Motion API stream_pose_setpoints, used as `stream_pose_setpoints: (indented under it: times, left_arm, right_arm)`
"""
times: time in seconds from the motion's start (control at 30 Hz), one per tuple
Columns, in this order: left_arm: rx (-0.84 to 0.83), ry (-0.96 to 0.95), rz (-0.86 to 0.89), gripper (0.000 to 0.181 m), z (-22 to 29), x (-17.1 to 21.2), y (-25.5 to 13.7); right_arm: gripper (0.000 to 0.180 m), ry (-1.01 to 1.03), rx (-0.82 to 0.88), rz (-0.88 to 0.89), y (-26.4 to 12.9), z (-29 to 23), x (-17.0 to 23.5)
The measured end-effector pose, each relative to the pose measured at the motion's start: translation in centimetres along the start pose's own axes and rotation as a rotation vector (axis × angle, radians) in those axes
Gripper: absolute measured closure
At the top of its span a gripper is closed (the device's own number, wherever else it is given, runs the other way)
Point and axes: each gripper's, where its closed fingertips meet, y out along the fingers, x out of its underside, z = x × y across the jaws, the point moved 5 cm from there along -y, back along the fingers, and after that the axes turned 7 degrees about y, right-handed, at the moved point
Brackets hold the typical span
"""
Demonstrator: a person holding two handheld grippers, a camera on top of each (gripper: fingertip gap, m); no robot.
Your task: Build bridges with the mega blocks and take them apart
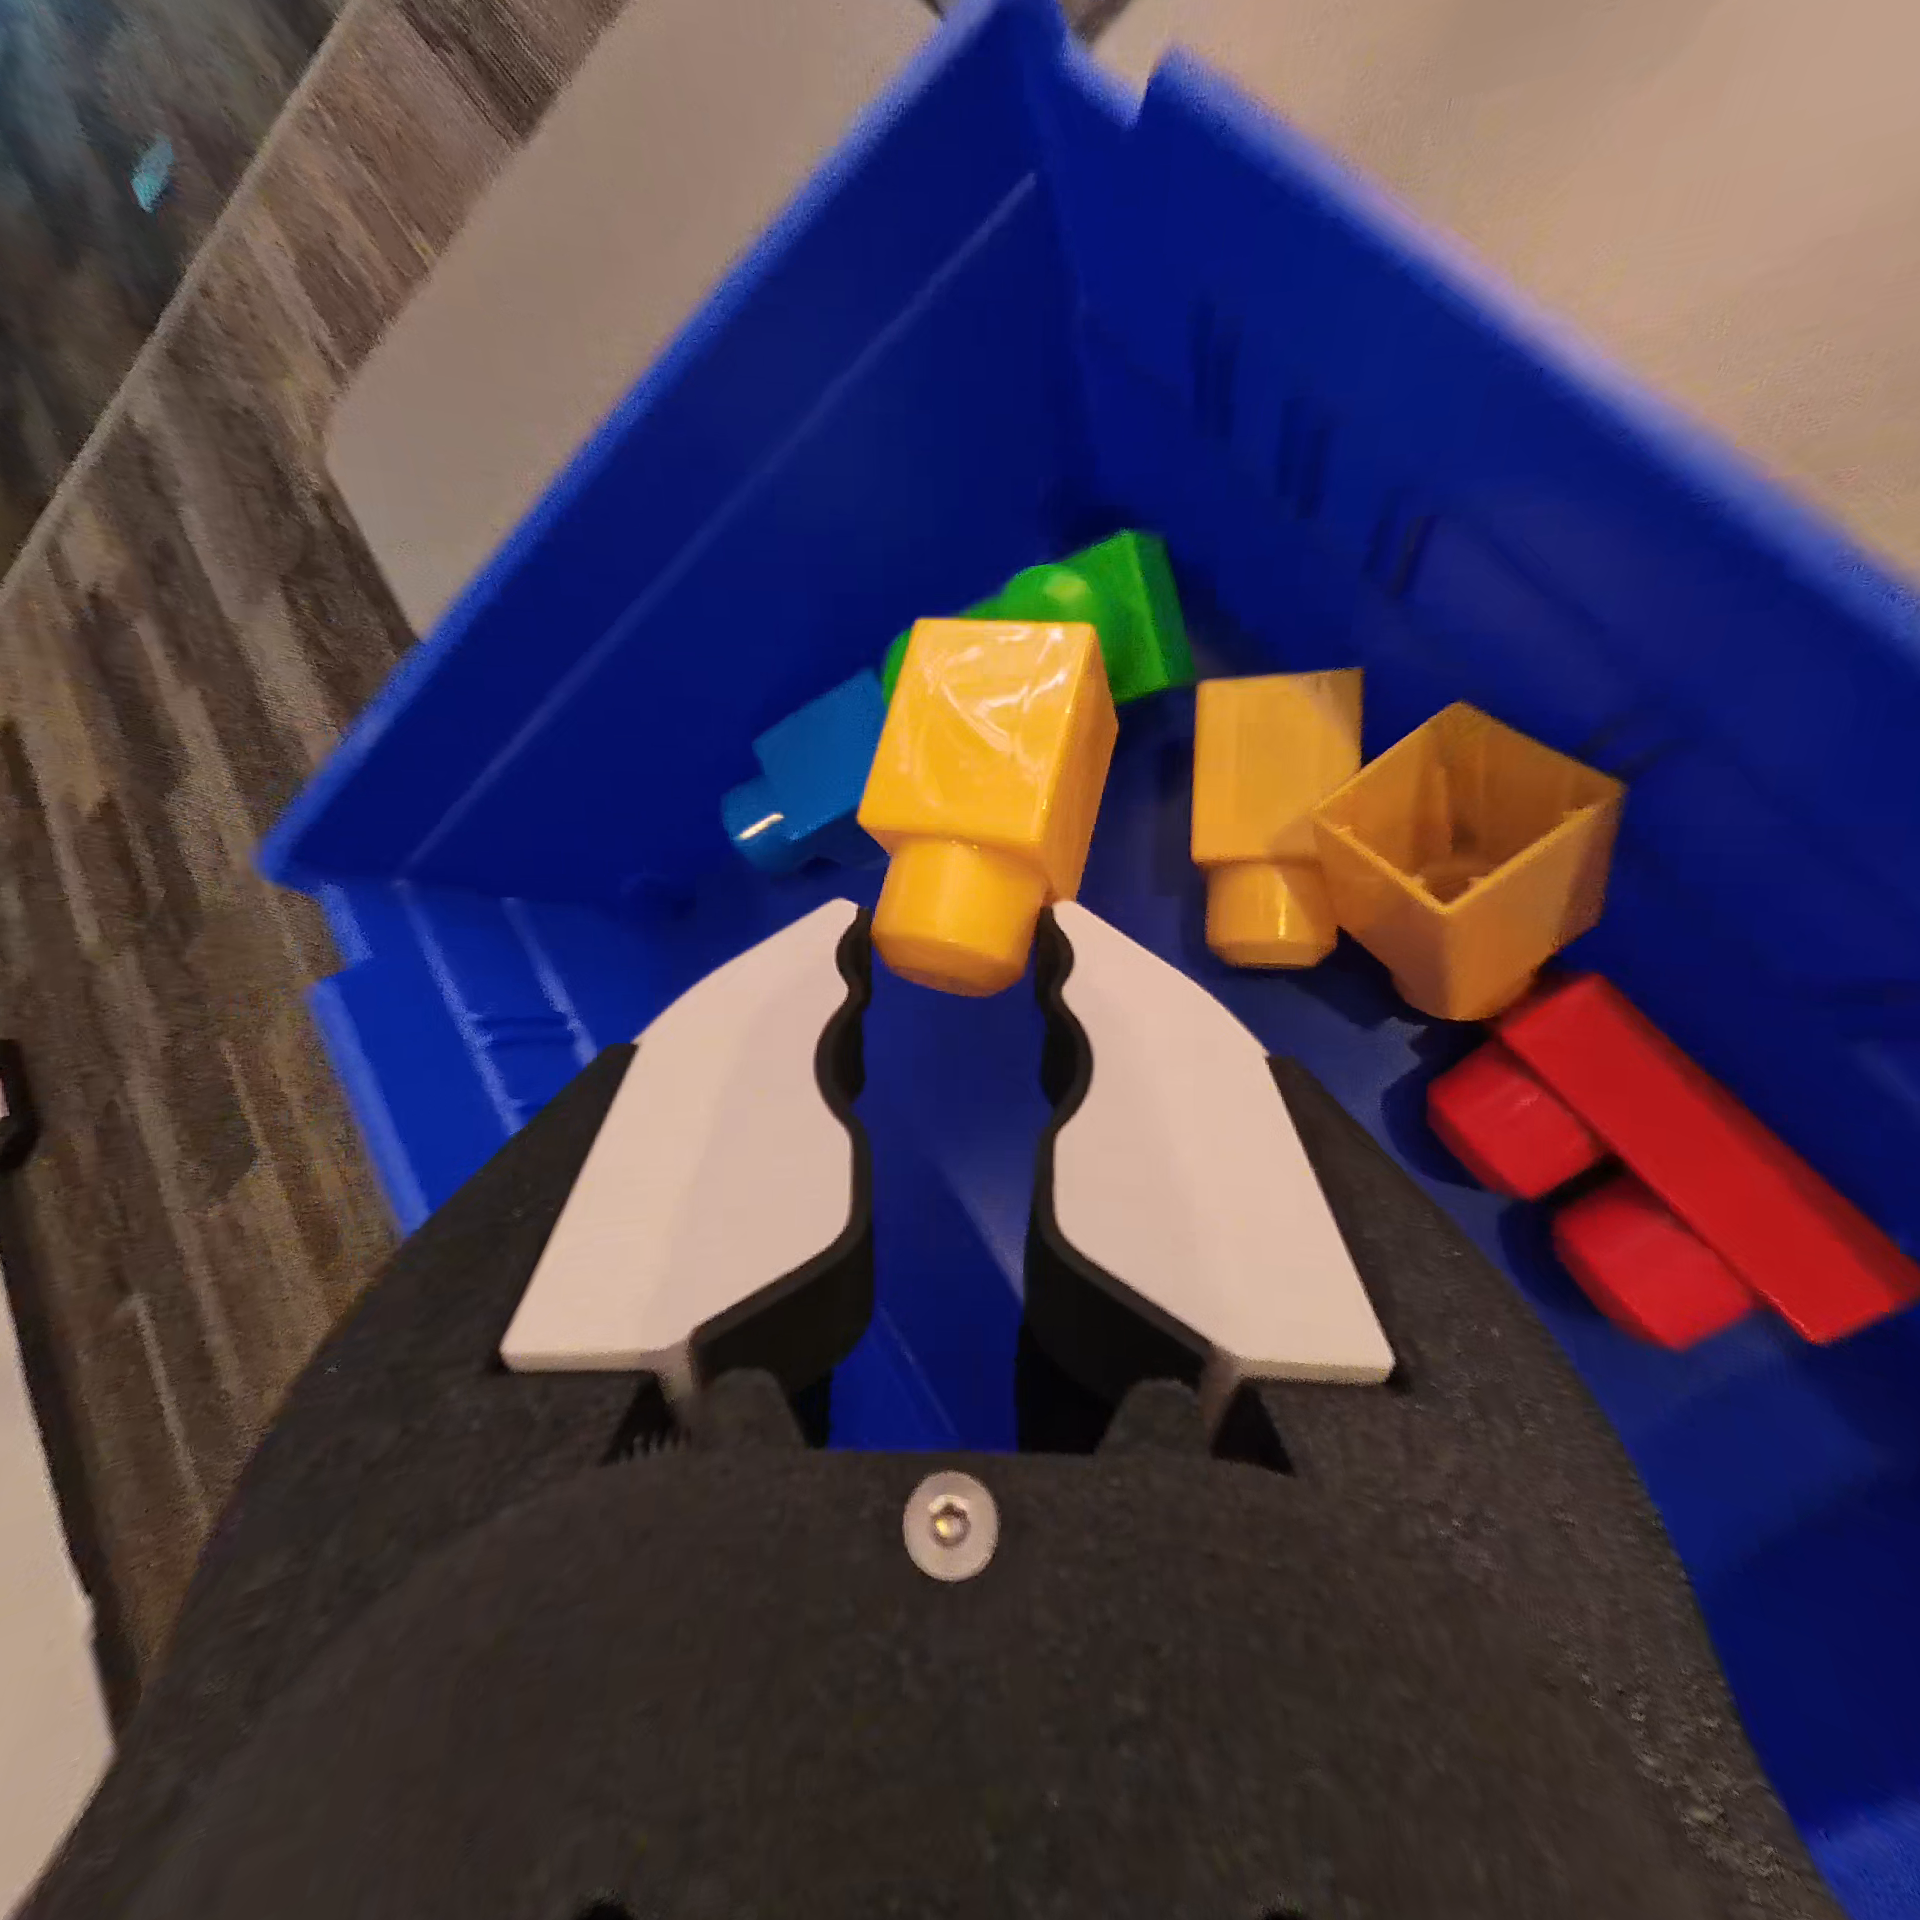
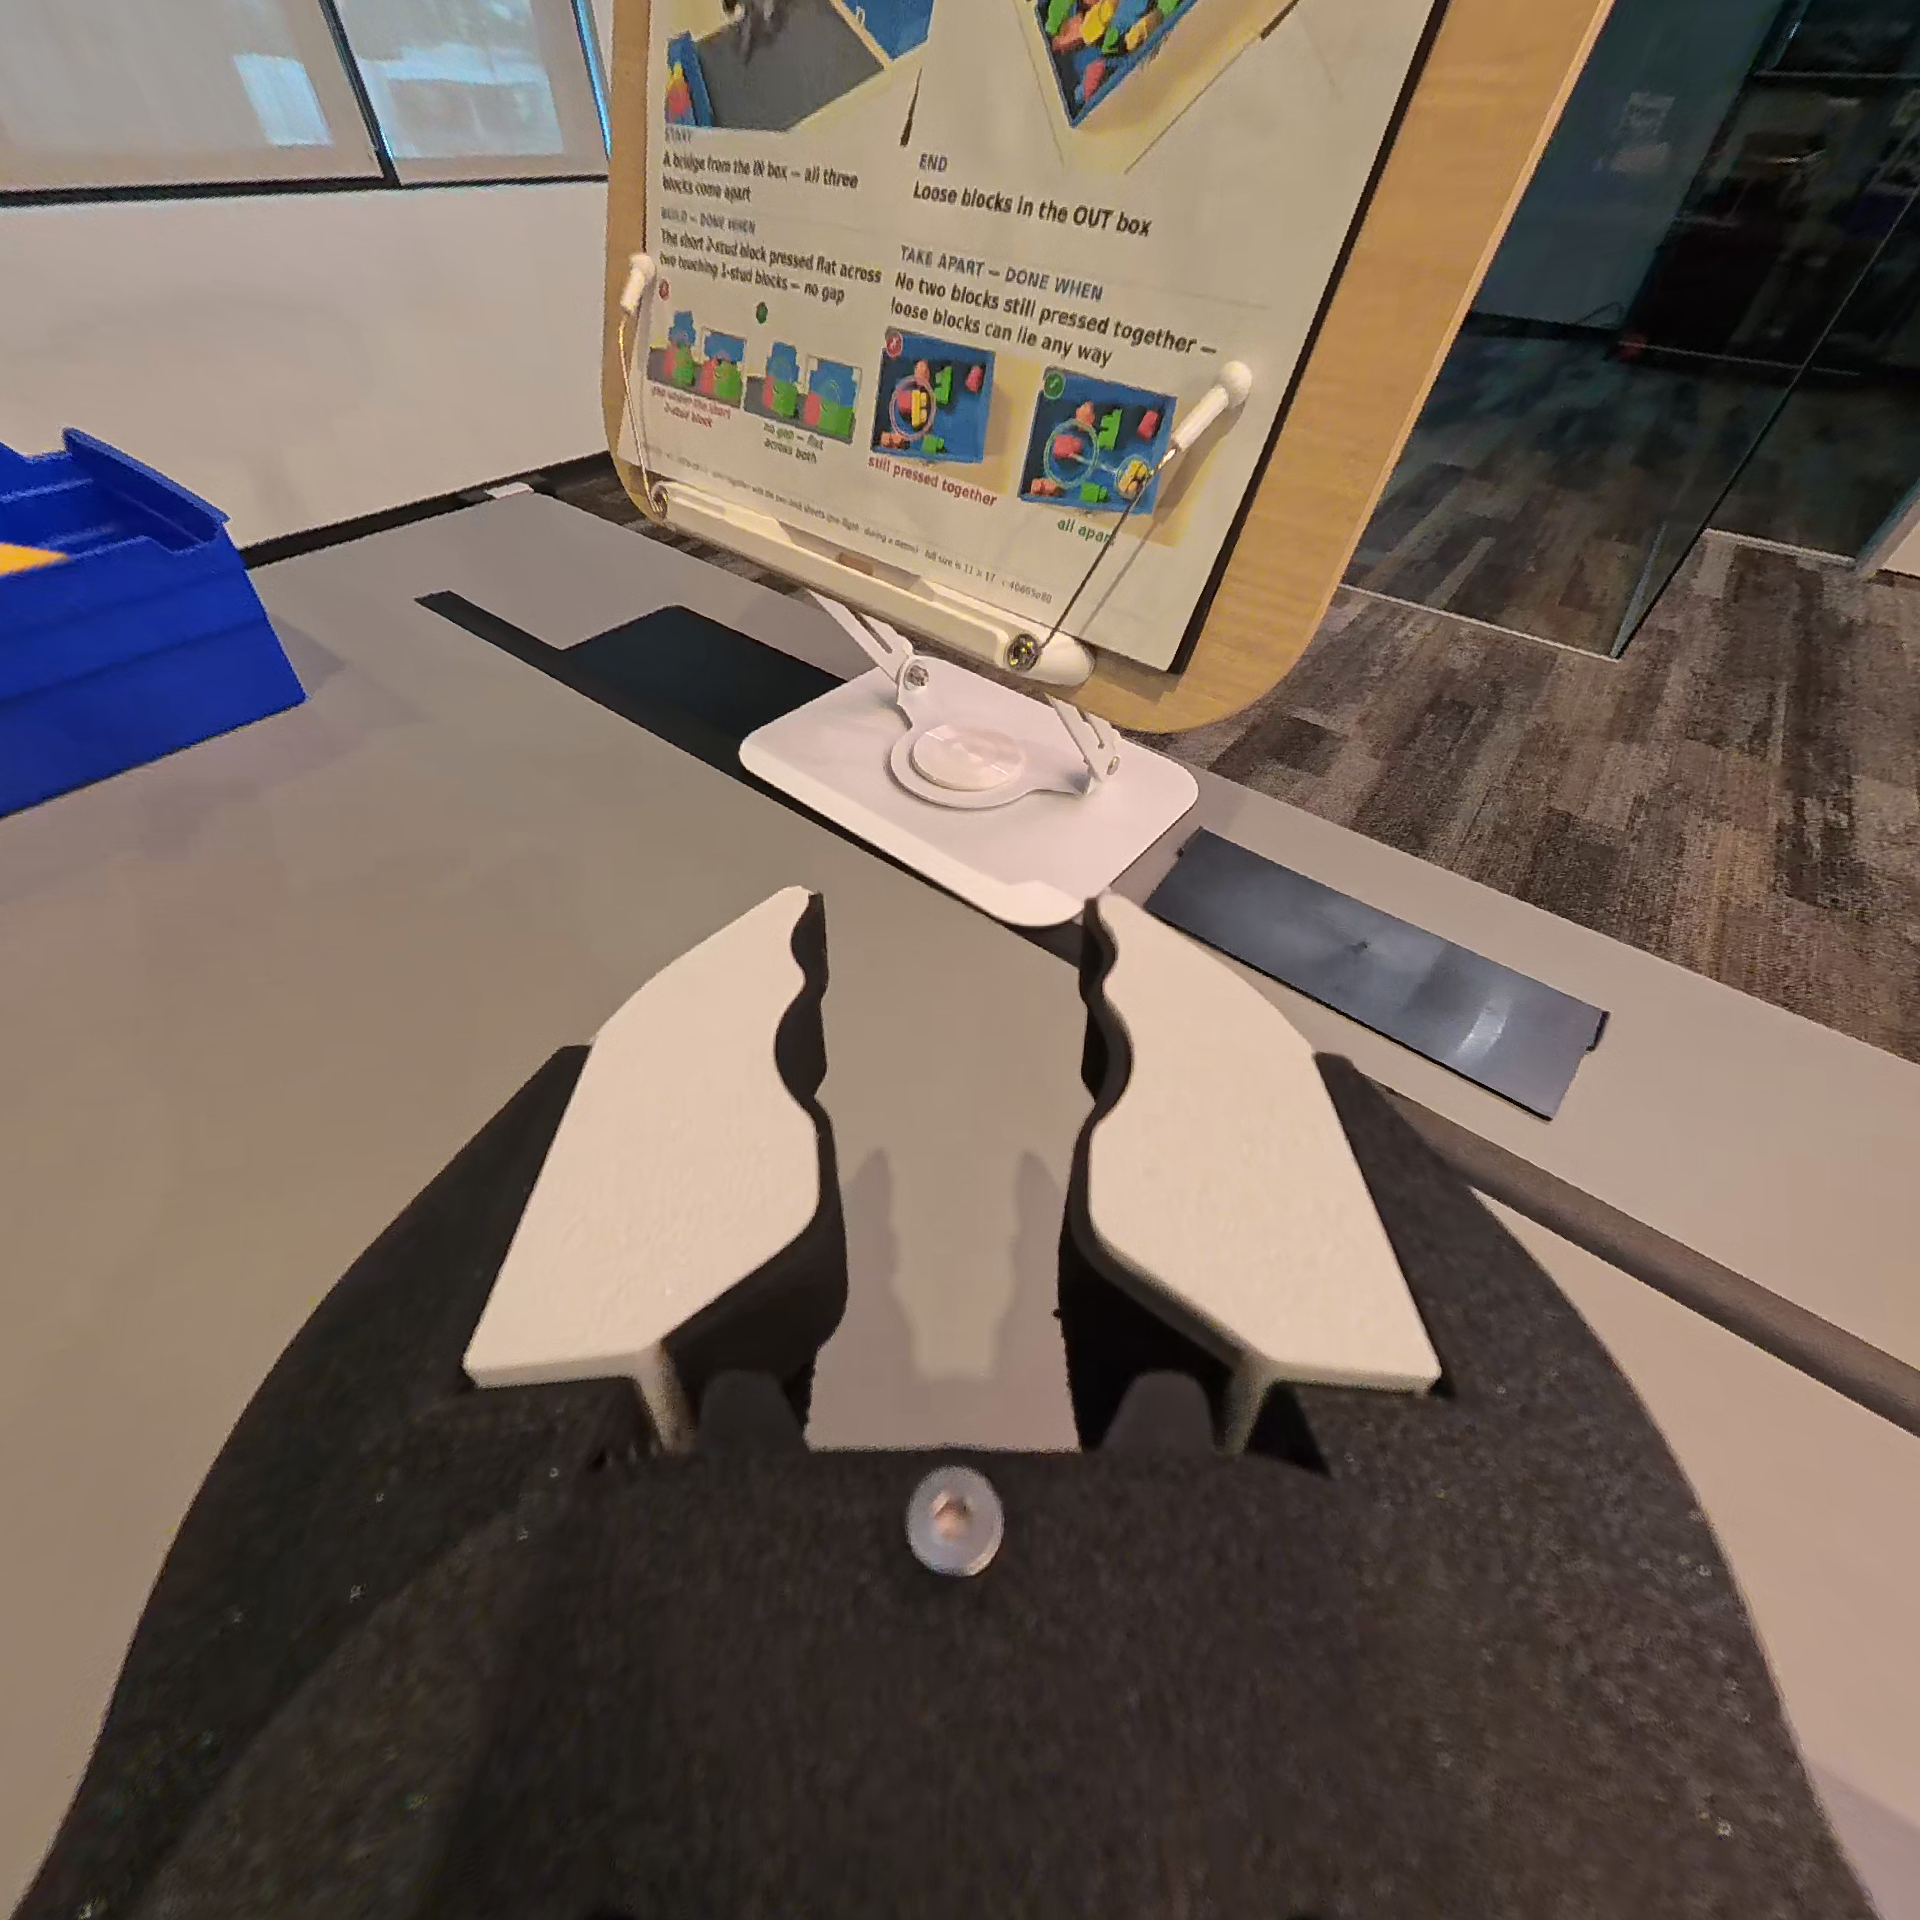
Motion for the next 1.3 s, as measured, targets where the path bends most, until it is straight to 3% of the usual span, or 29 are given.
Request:
stream_pose_setpoints:
  times: [0.37,0.53,0.7,0.93,1.3]
  left_arm:
    - [0.012,0.158,0.073,0.150,3.4,-7.6,-6.5]
    - [0.186,0.279,0.217,0.151,10.8,-15.7,-6.8]
    - [0.418,0.329,0.354,0.151,21.5,-21.7,-2.2]
    - [0.511,0.383,0.303,0.151,29.5,-22.9,5.4]
    - [0.453,0.390,0.306,0.145,29.7,-22.4,6.8]
  right_arm:
    - [0.133,0.045,-0.113,0.070,-1.1,-1.6,-1.7]
    - [0.133,-0.011,-0.122,0.064,-1.3,-2.5,-2.3]
    - [0.132,-0.008,-0.123,0.037,-1.4,-2.2,-1.9]
    - [0.131,-0.016,-0.132,0.027,-1.5,-2.2,-1.7]
    - [0.130,-0.038,-0.148,0.006,-0.7,-2.4,-1.3]
